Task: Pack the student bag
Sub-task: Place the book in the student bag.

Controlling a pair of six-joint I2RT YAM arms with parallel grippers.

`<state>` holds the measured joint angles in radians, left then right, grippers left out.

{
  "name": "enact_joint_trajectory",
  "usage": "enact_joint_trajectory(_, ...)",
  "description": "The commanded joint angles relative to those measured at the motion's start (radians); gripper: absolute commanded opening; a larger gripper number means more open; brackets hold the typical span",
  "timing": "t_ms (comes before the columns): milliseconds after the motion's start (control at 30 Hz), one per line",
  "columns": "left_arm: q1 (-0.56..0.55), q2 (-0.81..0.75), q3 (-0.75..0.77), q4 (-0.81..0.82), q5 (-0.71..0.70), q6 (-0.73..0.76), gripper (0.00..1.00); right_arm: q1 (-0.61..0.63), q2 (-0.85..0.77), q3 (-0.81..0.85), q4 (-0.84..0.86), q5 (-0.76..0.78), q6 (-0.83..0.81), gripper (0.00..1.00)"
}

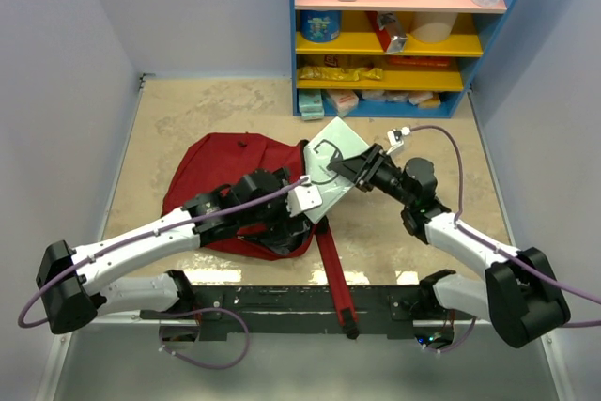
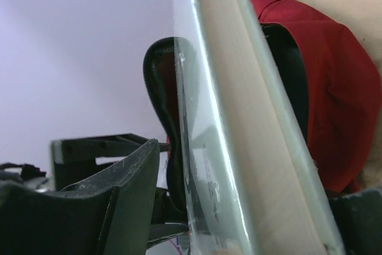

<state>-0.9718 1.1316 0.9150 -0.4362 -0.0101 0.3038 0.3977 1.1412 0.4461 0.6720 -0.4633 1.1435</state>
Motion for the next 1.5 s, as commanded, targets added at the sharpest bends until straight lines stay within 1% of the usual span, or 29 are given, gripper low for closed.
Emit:
enact_joint_trajectory(0,-0.027,-0.056,-0.082,0.017,-0.152,0.034,1.00,0.004,-0.008,0.137,0.172,-0.012,0.022,0.00)
enact_joint_trajectory(233,-0.027,-0.069,-0.126,0.014,-0.166,0.046,1.00,0.004,0.025,0.190,0.158,-0.018,0.013,0.00)
enact_joint_trajectory(367,-0.027,-0.064,-0.157,0.066,-0.257,0.073,1.00,0.004,0.020,0.187,0.153,-0.026,0.019,0.00)
enact_joint_trajectory(467,-0.027,-0.069,-0.140,0.082,-0.293,0.080,1.00,0.003,-0.004,0.175,0.121,-0.026,0.002,0.00)
enact_joint_trajectory(500,-0.025,-0.072,-0.128,0.085,-0.297,0.092,0.85,0.004,-0.012,0.172,0.095,-0.026,-0.004,0.00)
enact_joint_trajectory(533,-0.025,-0.075,-0.122,0.088,-0.304,0.096,0.74,0.004,-0.023,0.161,0.084,-0.026,-0.013,0.00)
enact_joint_trajectory(567,-0.027,-0.076,-0.113,0.085,-0.306,0.100,0.58,0.004,-0.031,0.155,0.077,-0.028,-0.016,0.00)
enact_joint_trajectory(600,-0.025,-0.078,-0.096,0.082,-0.318,0.094,0.02,0.003,-0.037,0.148,0.066,-0.029,-0.019,0.00)
enact_joint_trajectory(633,-0.025,-0.082,-0.090,0.089,-0.358,0.087,0.00,0.006,-0.049,0.141,0.057,-0.029,-0.030,0.00)
enact_joint_trajectory(733,-0.025,-0.089,-0.051,0.073,-0.384,0.089,0.00,0.004,-0.066,0.115,0.018,-0.026,-0.056,0.00)
enact_joint_trajectory(867,-0.015,-0.093,0.004,0.051,-0.383,0.090,0.00,0.004,-0.098,0.094,-0.043,-0.011,-0.083,0.00)
enact_joint_trajectory(1000,0.001,-0.087,0.027,0.040,-0.346,0.051,0.00,0.004,-0.072,0.079,-0.008,-0.027,-0.061,0.00)
enact_joint_trajectory(1033,0.010,-0.079,0.033,0.037,-0.331,0.040,0.07,0.004,-0.074,0.069,-0.003,-0.031,-0.050,0.00)
enact_joint_trajectory(1067,0.025,-0.072,0.047,0.034,-0.314,0.022,0.39,0.004,-0.077,0.063,-0.002,-0.034,-0.050,0.00)
enact_joint_trajectory(1100,0.068,-0.064,0.088,0.022,-0.285,-0.017,0.56,0.006,-0.096,0.057,-0.006,-0.032,-0.048,0.00)
enact_joint_trajectory(1133,0.087,-0.053,0.110,0.010,-0.249,-0.049,0.71,0.006,-0.106,0.043,-0.012,-0.031,-0.045,0.00)
enact_joint_trajectory(1167,0.103,-0.049,0.126,0.008,-0.225,-0.075,0.92,0.006,-0.115,0.034,-0.009,-0.029,-0.041,0.00)
enact_joint_trajectory(1200,0.120,-0.041,0.171,-0.002,-0.193,-0.121,0.97,0.009,-0.120,0.026,0.010,-0.029,-0.030,0.00)
enact_joint_trajectory(1233,0.120,-0.023,0.192,-0.040,-0.115,-0.140,1.00,0.010,-0.121,0.017,0.029,-0.031,-0.006,0.00)
enact_joint_trajectory(1300,0.105,-0.024,0.214,-0.062,-0.003,-0.128,1.00,0.020,-0.110,0.025,0.063,-0.034,0.010,0.00)
enact_joint_trajectory(1333,0.084,-0.061,0.194,-0.040,0.045,-0.106,1.00,0.021,-0.095,0.051,0.066,-0.034,0.015,0.00)
enact_joint_trajectory(1367,0.026,-0.081,0.146,-0.024,0.044,-0.050,1.00,0.024,-0.087,0.068,0.063,-0.035,0.015,0.00)
enact_joint_trajectory(1400,-0.002,-0.105,0.127,-0.021,0.032,-0.025,1.00,0.026,-0.080,0.084,0.063,-0.040,0.015,0.00)
enact_joint_trajectory(1467,-0.030,-0.107,0.105,-0.041,0.013,0.001,1.00,0.026,-0.057,0.137,0.060,-0.041,0.033,0.00)
